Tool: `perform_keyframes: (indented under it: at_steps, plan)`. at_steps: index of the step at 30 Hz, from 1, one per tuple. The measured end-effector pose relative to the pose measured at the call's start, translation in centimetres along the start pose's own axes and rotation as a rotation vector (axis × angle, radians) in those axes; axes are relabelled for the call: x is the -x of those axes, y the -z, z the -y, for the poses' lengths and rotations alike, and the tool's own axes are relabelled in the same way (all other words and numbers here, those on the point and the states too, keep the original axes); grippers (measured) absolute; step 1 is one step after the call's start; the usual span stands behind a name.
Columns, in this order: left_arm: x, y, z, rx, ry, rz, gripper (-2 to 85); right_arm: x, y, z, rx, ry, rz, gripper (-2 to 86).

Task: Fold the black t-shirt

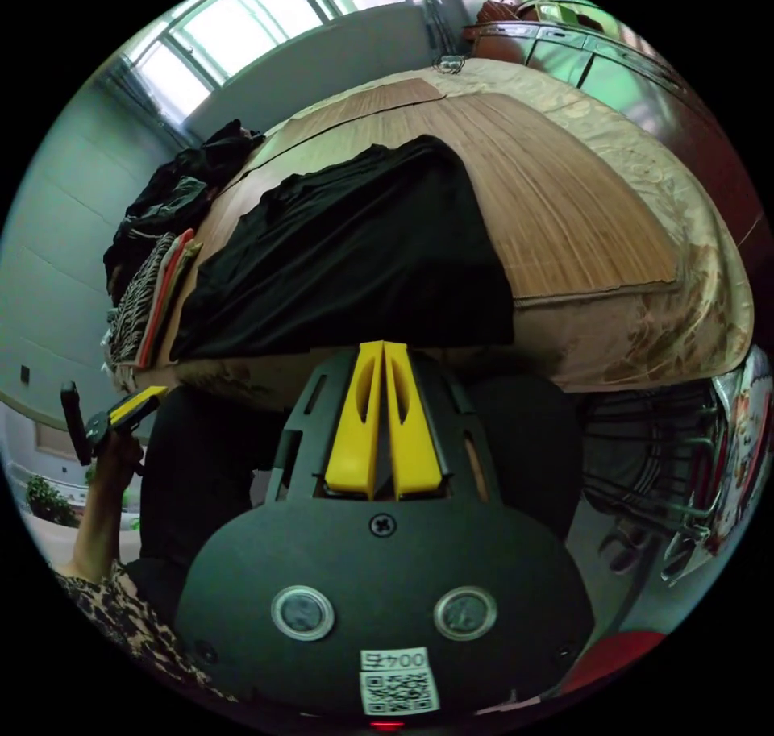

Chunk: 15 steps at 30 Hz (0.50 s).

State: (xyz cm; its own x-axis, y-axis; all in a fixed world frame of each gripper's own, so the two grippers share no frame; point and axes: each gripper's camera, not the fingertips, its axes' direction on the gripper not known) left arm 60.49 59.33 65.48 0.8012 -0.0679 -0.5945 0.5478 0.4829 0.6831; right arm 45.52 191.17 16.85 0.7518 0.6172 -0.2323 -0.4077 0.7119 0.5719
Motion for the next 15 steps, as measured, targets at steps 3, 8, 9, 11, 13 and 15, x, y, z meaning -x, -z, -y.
perform_keyframes:
  at_steps: [3, 8, 9, 11, 13, 15]
  plan:
    - [1.8, -0.6, -0.6, 0.015, 0.048, -0.067, 0.2, 1.7, -0.7, 1.7, 0.017, 0.037, -0.063, -0.8]
    - [4.4, -1.5, -1.4, 0.030, 0.138, -0.149, 0.2, 4.6, -4.4, 5.1, 0.166, 0.078, -0.193, -0.8]
    - [4.9, -1.7, -1.5, 0.031, 0.155, -0.161, 0.2, 5.0, -4.5, 5.3, 0.168, 0.089, -0.213, -0.8]
    - [5.4, -2.0, -1.6, 0.037, 0.171, -0.171, 0.2, 6.9, -5.2, 5.7, 0.163, 0.142, -0.304, -0.8]
    - [5.7, -2.3, -1.5, 0.046, 0.171, -0.175, 0.1, 8.2, -5.7, 6.1, 0.161, 0.174, -0.367, -0.8]
    - [5.9, -2.8, -1.2, 0.063, 0.156, -0.169, 0.2, 9.0, -6.1, 6.6, 0.164, 0.185, -0.403, -0.8]
